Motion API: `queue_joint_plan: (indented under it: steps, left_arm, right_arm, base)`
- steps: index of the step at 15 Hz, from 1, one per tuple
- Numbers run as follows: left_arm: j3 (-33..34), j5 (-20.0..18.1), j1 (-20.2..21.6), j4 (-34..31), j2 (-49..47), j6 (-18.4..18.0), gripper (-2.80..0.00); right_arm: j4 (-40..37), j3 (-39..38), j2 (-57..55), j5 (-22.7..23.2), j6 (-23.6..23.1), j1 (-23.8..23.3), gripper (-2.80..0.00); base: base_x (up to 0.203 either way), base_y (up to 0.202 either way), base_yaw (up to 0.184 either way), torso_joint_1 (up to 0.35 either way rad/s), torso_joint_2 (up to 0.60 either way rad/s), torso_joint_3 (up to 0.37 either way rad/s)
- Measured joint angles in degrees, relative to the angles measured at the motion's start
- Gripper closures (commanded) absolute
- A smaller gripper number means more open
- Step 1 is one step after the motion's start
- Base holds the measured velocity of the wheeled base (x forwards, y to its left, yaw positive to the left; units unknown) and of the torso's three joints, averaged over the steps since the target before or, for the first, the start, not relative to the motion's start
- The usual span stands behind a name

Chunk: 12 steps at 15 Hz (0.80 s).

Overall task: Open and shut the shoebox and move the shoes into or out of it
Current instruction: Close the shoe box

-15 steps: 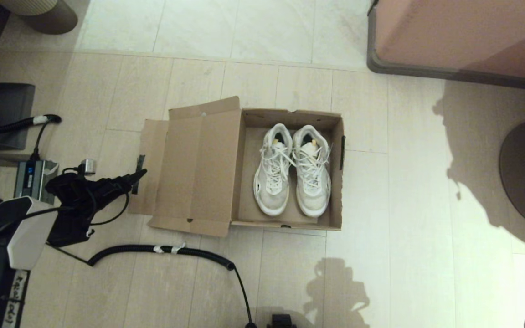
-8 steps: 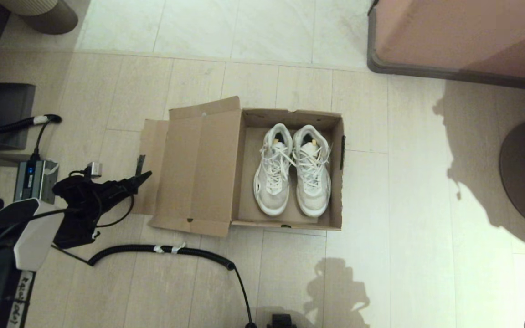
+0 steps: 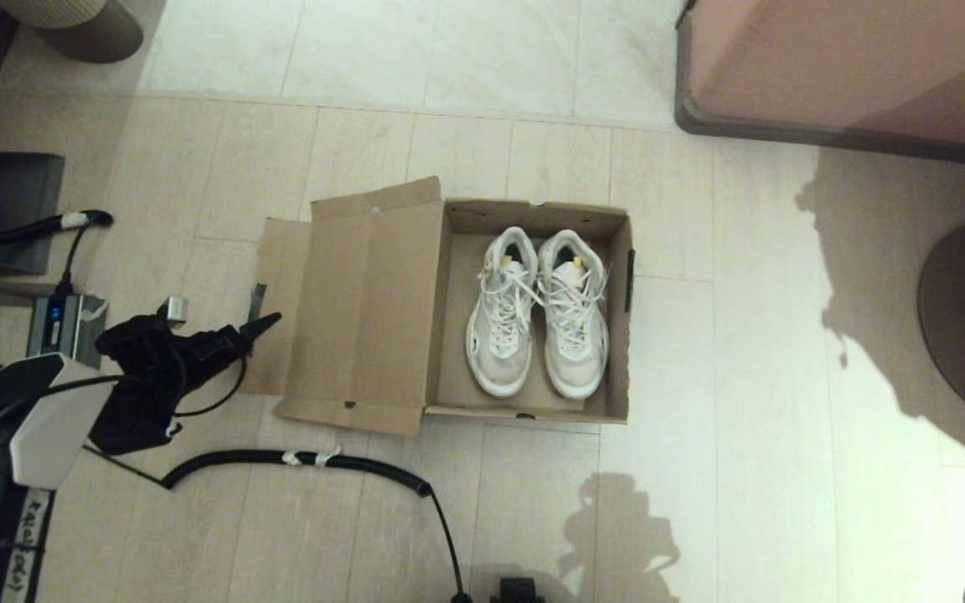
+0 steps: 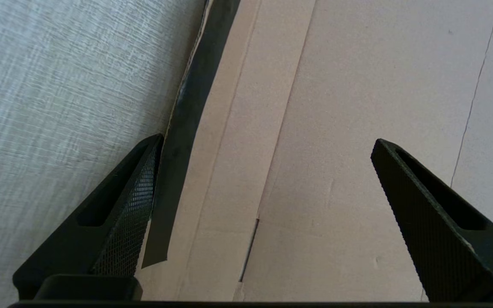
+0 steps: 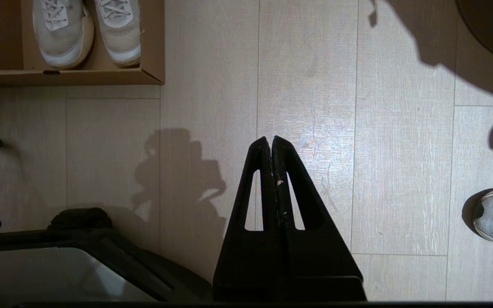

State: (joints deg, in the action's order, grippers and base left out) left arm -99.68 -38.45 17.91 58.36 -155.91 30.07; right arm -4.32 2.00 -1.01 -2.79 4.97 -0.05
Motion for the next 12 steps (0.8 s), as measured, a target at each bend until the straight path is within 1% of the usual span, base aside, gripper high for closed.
queue_joint_plan:
  steps: [2, 3, 12]
  left_arm:
    - [0.37, 0.04, 0.0, 0.27, 0.23, 0.01, -2.8]
    - [0.67, 0.06, 0.0, 0.29, 0.45, -0.03, 0.0]
    - [4.01, 0.44, 0.37, -0.1, 2.71, -0.52, 0.0]
  right_arm:
    - [-0.01, 0.0, -0.09, 0.01, -0.01, 0.0, 0.0]
    - [0.0, 0.01, -0.13, 0.01, 0.0, 0.0, 0.0]
    - [0.0, 0.01, -0.06, 0.01, -0.01, 0.05, 0.0]
  base:
    - [0.0, 0.0, 0.0, 0.0, 0.0, 0.0]
    - [0.0, 0.0, 0.0, 0.0, 0.0, 0.0]
    - [0.0, 0.0, 0.0, 0.0, 0.0, 0.0]
